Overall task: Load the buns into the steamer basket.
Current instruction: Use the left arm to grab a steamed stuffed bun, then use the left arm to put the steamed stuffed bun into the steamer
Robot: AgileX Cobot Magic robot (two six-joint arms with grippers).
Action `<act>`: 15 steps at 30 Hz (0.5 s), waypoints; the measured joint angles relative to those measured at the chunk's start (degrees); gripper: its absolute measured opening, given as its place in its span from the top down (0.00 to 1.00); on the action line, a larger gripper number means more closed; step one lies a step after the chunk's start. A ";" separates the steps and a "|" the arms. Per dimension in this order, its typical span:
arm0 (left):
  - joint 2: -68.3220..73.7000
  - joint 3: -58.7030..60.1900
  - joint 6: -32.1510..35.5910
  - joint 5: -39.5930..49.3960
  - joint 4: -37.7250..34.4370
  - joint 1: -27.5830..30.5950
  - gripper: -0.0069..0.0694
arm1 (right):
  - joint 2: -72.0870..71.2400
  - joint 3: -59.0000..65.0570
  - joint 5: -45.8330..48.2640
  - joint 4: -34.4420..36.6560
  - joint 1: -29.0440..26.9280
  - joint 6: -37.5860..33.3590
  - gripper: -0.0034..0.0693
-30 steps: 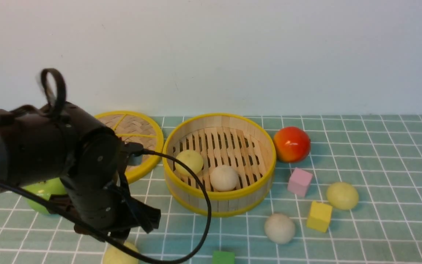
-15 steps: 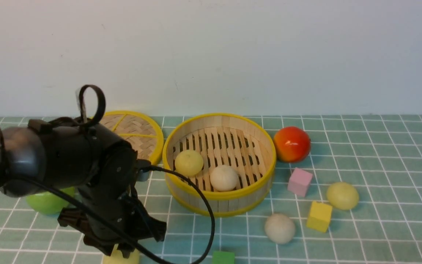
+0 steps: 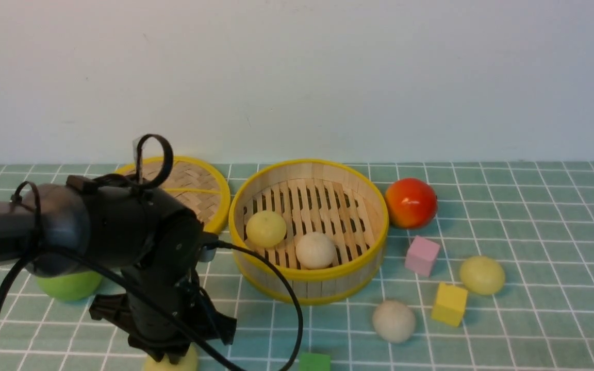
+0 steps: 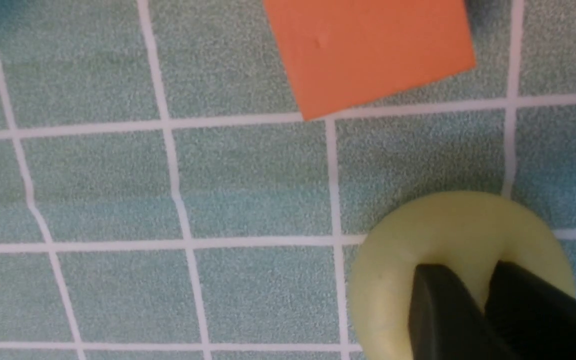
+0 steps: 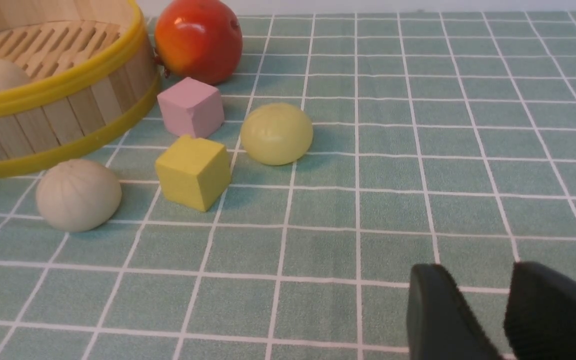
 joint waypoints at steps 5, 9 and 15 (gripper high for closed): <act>-0.17 -0.29 0.00 0.93 0.00 0.00 0.93 | 0.00 0.00 0.00 0.00 0.00 0.00 0.63; -1.86 -2.75 0.32 5.11 -0.36 0.00 0.93 | 0.00 0.00 0.00 0.00 0.00 0.00 0.63; -6.74 -15.06 1.26 8.42 -0.46 0.00 0.93 | 0.00 0.00 0.00 0.00 0.00 0.00 0.63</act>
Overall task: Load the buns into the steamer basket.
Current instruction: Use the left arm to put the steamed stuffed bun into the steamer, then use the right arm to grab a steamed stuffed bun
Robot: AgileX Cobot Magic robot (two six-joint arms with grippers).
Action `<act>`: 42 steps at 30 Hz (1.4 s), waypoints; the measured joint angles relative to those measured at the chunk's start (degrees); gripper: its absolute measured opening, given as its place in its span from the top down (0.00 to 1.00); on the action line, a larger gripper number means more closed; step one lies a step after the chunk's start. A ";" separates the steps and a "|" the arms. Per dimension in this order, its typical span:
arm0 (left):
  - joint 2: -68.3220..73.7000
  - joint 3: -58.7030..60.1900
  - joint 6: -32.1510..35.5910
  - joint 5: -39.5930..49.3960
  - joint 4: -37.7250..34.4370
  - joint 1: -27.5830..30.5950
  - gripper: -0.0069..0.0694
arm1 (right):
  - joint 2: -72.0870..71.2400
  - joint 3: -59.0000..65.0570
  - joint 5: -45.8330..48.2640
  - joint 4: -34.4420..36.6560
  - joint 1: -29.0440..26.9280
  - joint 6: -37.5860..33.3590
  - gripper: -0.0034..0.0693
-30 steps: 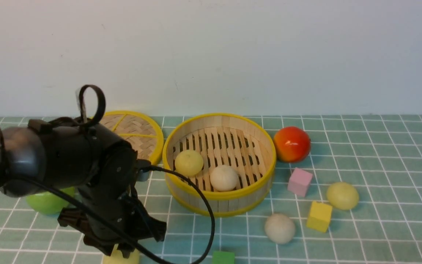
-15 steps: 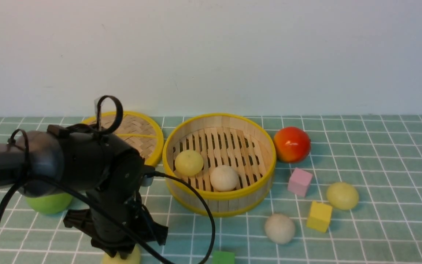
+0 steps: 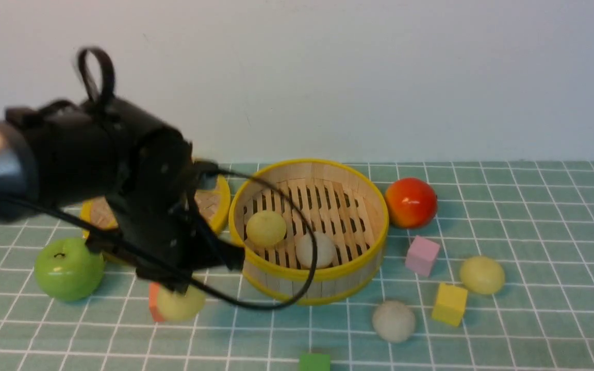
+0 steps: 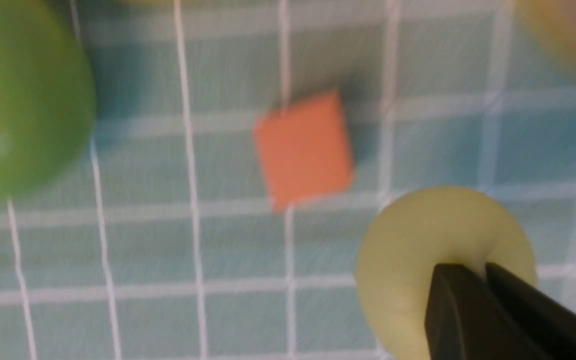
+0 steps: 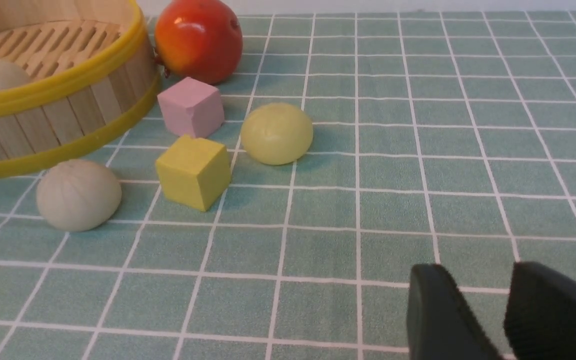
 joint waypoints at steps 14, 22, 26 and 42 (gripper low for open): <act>27.63 -44.19 6.67 3.07 -4.66 0.00 0.93 | 0.00 0.00 0.00 0.00 0.00 0.00 0.63; 41.02 -54.99 7.11 -0.68 -4.76 0.00 0.92 | 0.00 0.00 0.00 0.00 0.00 0.00 0.63; 42.82 -55.23 7.11 -3.53 -4.24 0.00 0.90 | 0.00 0.00 0.00 0.00 0.00 0.00 0.63; 30.02 -55.30 8.84 5.89 -2.89 0.00 0.34 | 0.00 0.00 0.00 0.00 0.00 0.00 0.63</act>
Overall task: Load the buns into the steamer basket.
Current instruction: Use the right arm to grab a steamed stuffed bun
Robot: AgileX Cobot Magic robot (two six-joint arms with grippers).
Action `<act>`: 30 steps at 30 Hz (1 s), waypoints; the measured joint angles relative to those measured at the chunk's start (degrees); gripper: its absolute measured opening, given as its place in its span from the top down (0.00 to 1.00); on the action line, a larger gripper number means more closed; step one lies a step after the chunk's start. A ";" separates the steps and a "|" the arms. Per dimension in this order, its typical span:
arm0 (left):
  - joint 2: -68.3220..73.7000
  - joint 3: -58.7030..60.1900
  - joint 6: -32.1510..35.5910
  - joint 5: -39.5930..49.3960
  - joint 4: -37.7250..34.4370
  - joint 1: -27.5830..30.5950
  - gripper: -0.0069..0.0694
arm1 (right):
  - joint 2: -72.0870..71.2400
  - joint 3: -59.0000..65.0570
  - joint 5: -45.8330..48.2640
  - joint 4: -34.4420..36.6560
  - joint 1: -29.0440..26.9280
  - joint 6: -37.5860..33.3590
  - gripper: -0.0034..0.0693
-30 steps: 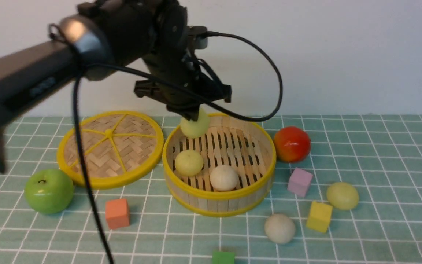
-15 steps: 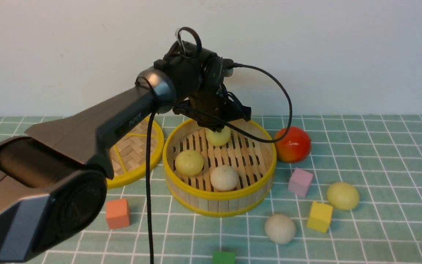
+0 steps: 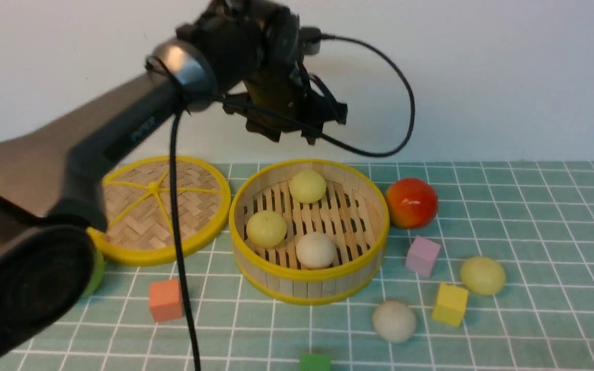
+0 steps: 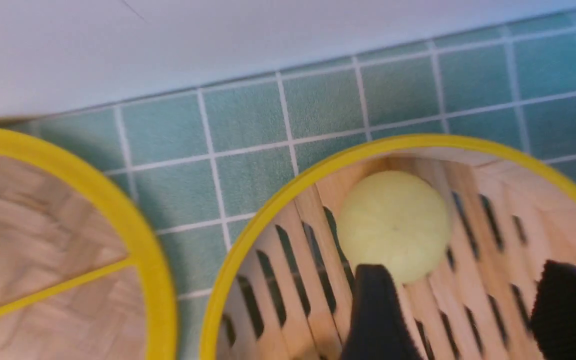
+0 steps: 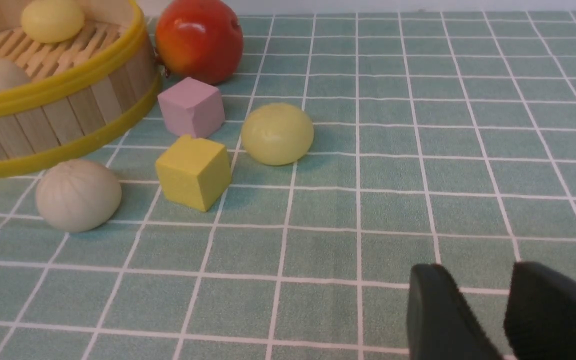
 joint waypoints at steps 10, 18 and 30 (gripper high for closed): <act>-23.34 1.43 3.41 11.12 -2.25 0.00 0.68 | 0.00 0.00 0.00 0.00 0.00 0.00 0.63; -50.61 24.68 2.09 11.12 -3.71 0.00 0.93 | 0.00 0.00 0.00 0.00 0.00 0.00 0.63; -93.61 72.41 -1.67 5.75 -8.07 0.00 0.93 | 0.00 0.00 0.00 0.00 0.00 0.00 0.63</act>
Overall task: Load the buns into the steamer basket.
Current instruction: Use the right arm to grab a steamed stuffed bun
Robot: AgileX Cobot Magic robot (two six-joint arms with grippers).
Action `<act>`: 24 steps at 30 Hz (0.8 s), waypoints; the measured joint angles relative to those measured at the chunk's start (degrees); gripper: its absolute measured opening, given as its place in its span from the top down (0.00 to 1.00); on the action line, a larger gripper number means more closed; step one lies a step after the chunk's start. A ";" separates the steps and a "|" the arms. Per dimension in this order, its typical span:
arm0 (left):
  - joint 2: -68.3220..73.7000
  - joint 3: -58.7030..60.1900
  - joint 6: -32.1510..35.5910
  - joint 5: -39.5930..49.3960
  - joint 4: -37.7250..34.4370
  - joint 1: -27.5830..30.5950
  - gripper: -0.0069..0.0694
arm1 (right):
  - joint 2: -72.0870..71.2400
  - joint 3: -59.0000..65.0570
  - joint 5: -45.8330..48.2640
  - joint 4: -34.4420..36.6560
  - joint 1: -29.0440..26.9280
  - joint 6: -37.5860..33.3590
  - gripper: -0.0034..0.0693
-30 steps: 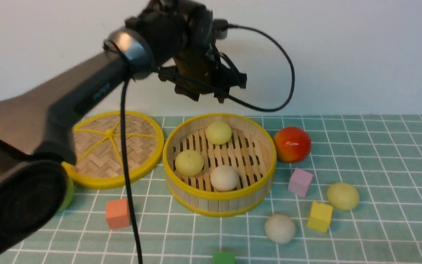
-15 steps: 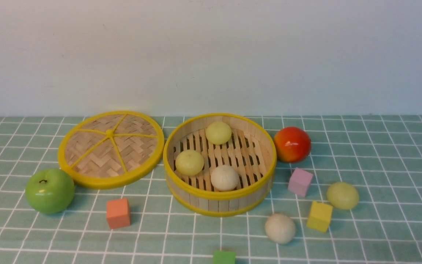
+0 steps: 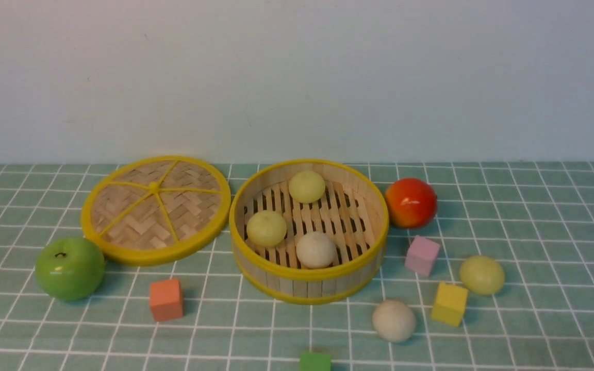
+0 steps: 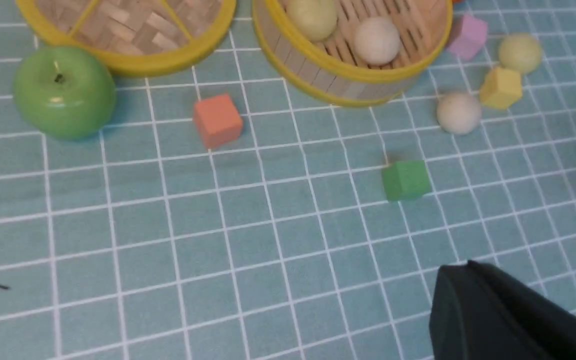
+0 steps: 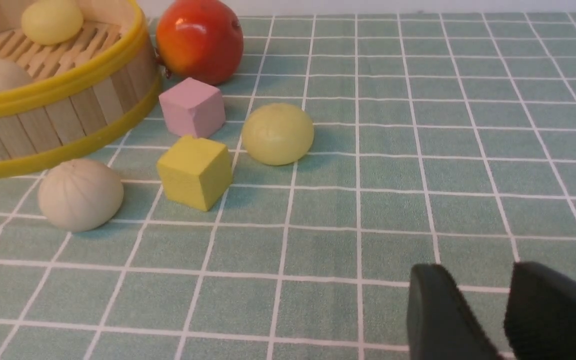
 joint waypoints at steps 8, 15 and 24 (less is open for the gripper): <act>-29.07 18.50 -7.48 -10.46 2.55 0.00 0.93 | 0.00 0.00 0.00 0.00 0.00 0.00 0.63; -30.37 20.45 -14.00 -9.46 4.53 0.00 0.93 | 0.00 0.00 0.00 0.00 0.00 0.00 0.63; -29.97 20.52 -14.23 -9.41 4.46 0.00 0.93 | 0.00 0.00 0.00 0.00 0.00 0.00 0.63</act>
